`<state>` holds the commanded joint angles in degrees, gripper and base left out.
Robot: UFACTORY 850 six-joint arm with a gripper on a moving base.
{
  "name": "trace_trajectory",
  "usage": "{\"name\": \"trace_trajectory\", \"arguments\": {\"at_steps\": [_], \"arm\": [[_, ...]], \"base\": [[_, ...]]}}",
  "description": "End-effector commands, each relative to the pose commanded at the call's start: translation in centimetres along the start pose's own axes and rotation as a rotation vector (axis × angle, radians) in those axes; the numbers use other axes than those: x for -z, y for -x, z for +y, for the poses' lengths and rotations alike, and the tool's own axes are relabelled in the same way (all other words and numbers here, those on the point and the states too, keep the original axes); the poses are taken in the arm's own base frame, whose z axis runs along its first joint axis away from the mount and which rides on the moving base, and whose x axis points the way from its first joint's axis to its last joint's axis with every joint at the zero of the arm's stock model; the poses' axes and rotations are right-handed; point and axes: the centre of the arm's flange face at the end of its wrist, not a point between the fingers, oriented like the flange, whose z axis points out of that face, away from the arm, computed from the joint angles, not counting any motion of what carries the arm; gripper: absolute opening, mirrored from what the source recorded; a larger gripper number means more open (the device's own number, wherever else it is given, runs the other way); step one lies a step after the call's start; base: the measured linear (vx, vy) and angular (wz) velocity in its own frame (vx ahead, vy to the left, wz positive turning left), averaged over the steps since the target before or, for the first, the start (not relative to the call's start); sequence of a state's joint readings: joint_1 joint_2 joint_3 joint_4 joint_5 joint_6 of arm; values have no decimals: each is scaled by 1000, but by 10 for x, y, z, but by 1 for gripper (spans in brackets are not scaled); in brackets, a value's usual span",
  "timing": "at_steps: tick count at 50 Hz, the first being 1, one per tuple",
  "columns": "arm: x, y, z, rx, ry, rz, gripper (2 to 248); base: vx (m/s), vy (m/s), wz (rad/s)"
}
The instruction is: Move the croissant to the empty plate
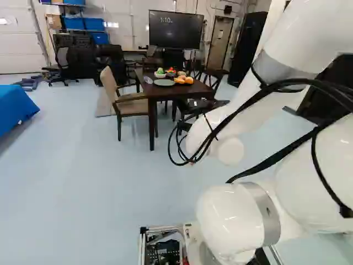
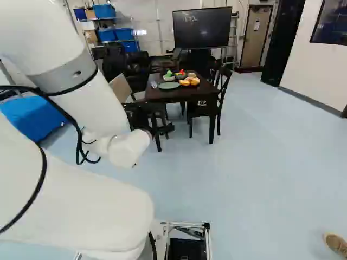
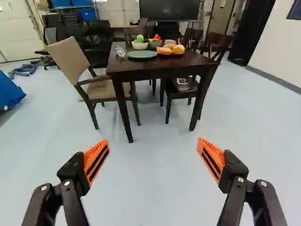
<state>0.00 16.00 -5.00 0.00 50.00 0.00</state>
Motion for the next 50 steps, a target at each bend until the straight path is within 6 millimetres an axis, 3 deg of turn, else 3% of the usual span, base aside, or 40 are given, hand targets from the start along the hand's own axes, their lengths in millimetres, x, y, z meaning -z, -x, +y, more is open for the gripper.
{"name": "trace_trajectory", "arguments": {"at_steps": [50], "arm": [[0,0,0,0,0,0,247]], "base": [[1,-2,-2]]}}
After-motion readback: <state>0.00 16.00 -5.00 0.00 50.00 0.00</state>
